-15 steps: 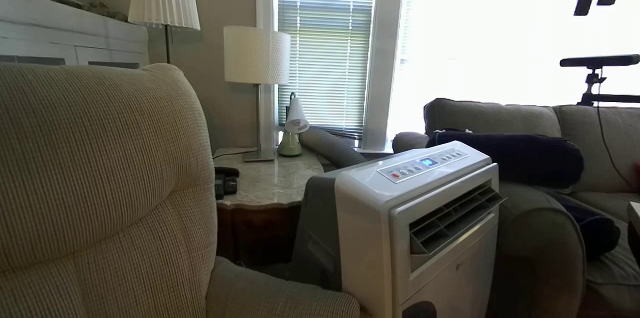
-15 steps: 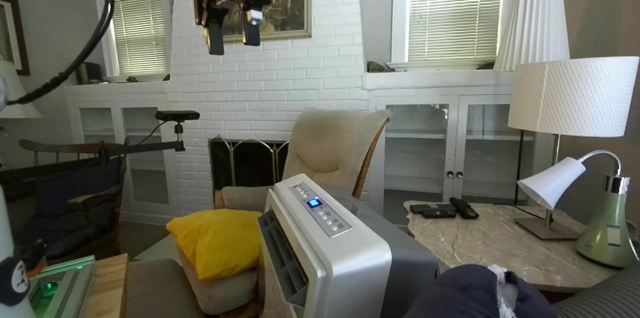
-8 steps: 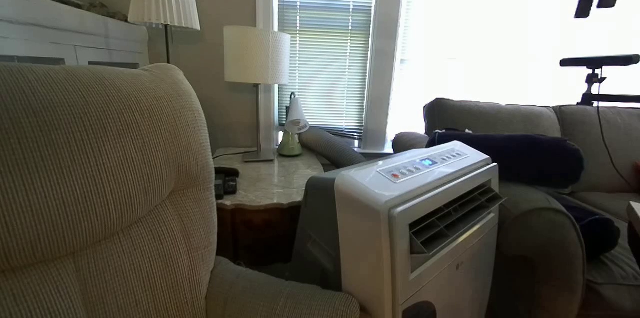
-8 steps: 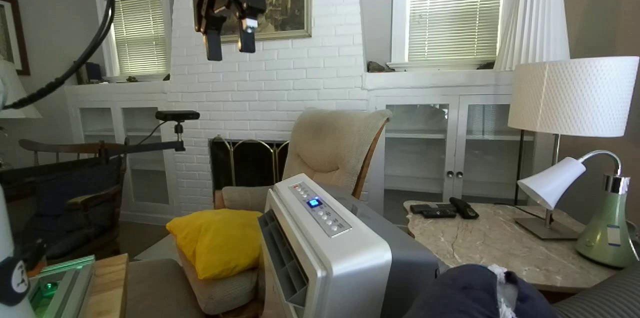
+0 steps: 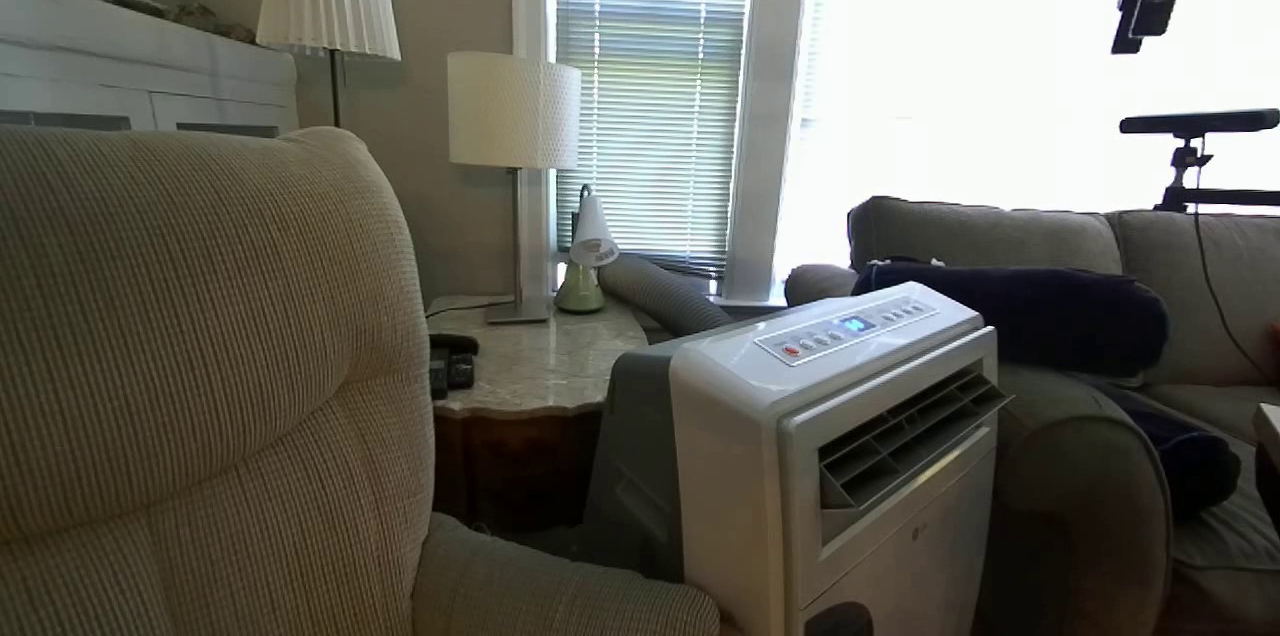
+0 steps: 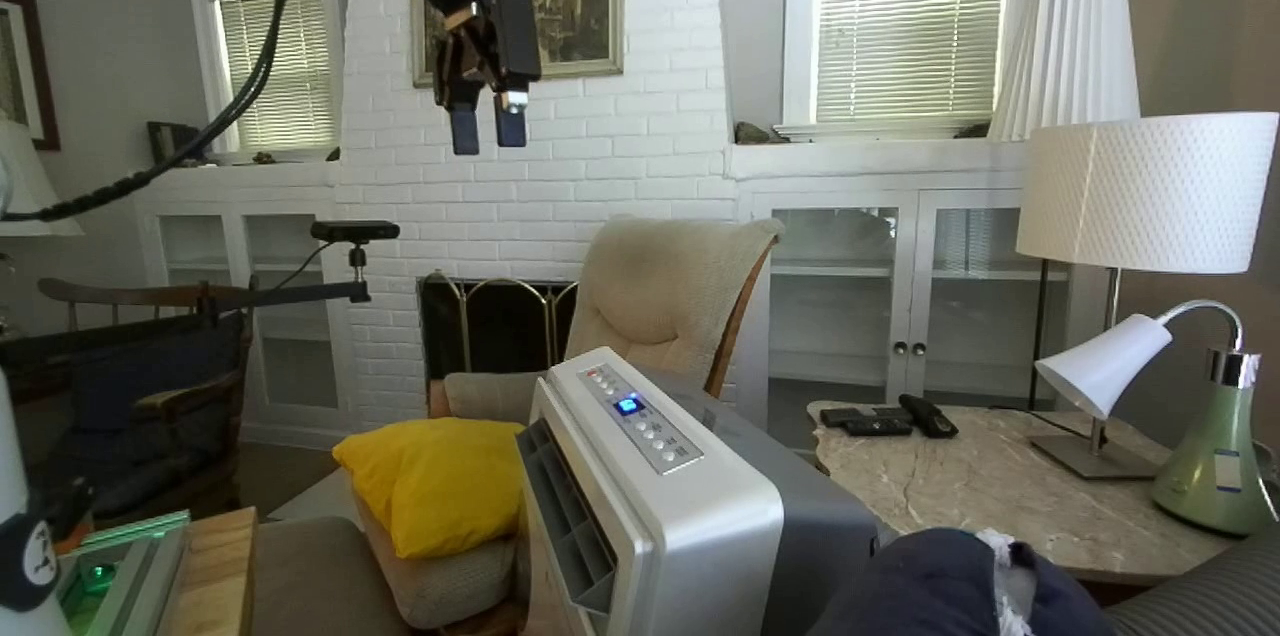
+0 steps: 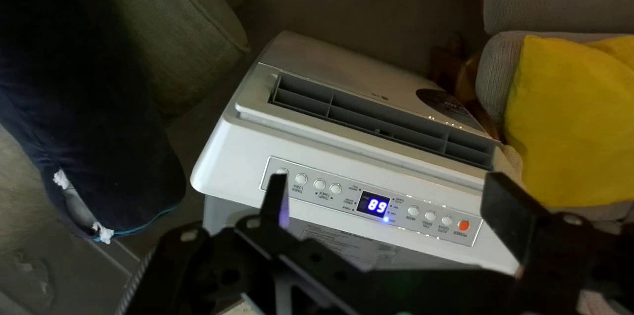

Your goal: Press the last button on the air conditioner

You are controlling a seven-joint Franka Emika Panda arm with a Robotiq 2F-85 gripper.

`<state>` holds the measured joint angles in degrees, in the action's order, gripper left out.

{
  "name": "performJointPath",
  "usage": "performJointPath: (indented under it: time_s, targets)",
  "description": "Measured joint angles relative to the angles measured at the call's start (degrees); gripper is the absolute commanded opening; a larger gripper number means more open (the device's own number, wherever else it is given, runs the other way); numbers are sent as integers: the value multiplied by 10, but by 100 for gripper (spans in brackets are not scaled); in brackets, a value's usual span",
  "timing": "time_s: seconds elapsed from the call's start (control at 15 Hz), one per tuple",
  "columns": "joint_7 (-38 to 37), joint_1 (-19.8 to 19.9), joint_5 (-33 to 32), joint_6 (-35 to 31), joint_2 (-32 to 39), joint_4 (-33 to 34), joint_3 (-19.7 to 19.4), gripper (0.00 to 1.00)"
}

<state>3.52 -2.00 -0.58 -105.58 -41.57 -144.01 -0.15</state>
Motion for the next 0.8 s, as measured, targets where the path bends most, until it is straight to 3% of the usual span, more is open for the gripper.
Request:
performJointPath:
  time_s: [0.8]
  targets:
    - [-150,9,8,-206,153,0,30,100]
